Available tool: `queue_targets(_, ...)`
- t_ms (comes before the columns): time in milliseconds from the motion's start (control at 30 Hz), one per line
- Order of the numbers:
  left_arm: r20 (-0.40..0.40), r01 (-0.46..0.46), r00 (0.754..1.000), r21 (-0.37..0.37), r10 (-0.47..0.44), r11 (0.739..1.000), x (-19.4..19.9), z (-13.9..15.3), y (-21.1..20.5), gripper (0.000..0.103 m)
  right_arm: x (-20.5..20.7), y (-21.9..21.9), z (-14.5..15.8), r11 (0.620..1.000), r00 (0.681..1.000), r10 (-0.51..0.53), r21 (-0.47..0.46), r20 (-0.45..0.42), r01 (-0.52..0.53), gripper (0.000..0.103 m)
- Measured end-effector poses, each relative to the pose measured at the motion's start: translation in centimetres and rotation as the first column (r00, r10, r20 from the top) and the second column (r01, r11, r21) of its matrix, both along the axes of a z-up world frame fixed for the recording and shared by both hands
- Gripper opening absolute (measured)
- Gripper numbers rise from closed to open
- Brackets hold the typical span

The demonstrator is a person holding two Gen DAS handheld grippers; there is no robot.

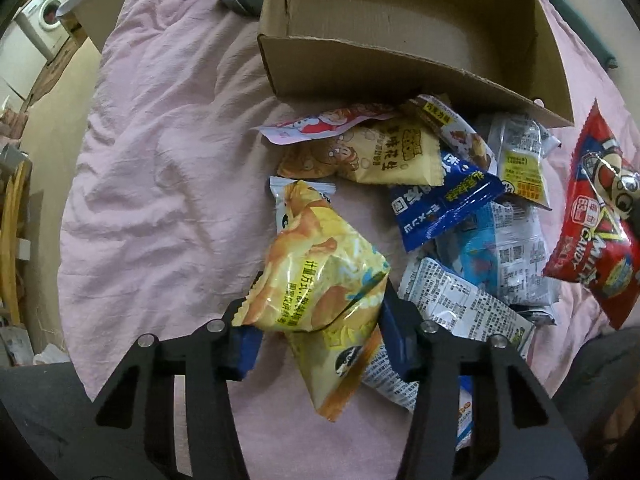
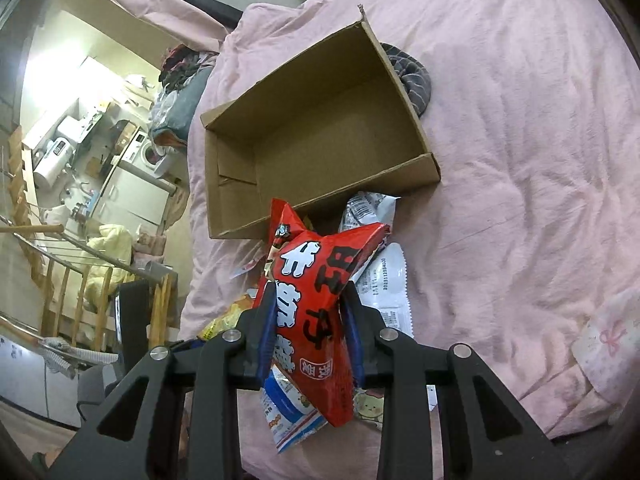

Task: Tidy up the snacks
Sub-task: 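Carry the red packet with the right tool while the left tool carries the yellow bag into the box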

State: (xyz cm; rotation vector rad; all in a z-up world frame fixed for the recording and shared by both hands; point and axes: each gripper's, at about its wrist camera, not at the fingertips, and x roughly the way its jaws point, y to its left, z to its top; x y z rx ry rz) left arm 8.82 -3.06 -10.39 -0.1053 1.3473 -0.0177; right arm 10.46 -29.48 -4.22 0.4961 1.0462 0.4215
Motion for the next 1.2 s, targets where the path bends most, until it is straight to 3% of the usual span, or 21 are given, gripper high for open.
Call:
queue_targets(33,0.008,-0.003,1.000,0.001,0.003,1.000,0.0,0.1,0.0,0.040,0.0,-0.1,0.0,1.000,1.000,0.000,-0.001,-0.002,0.000,0.032)
queue_targets(633,0.173,-0.008,0.985,0.040,0.001,0.999,-1.3,7.1,1.3,0.039,-0.5,0.1,0.5,1.000,0.999,0.004,-0.015,0.033,-0.003,0.031)
queue_targets(967,0.246,0.030,0.968,0.062,-0.044,0.998,1.1,9.8,0.7,0.040,0.3,-0.2,2.2,1.000,0.996,-0.004,-0.019,0.094,0.006,0.031)
queue_targets(1200,0.325,0.061,0.941,0.105,-0.092,0.993,4.1,12.0,-0.4,0.040,2.7,-0.3,3.8,1.000,0.987,-0.011,-0.020,0.163,0.014,0.031)
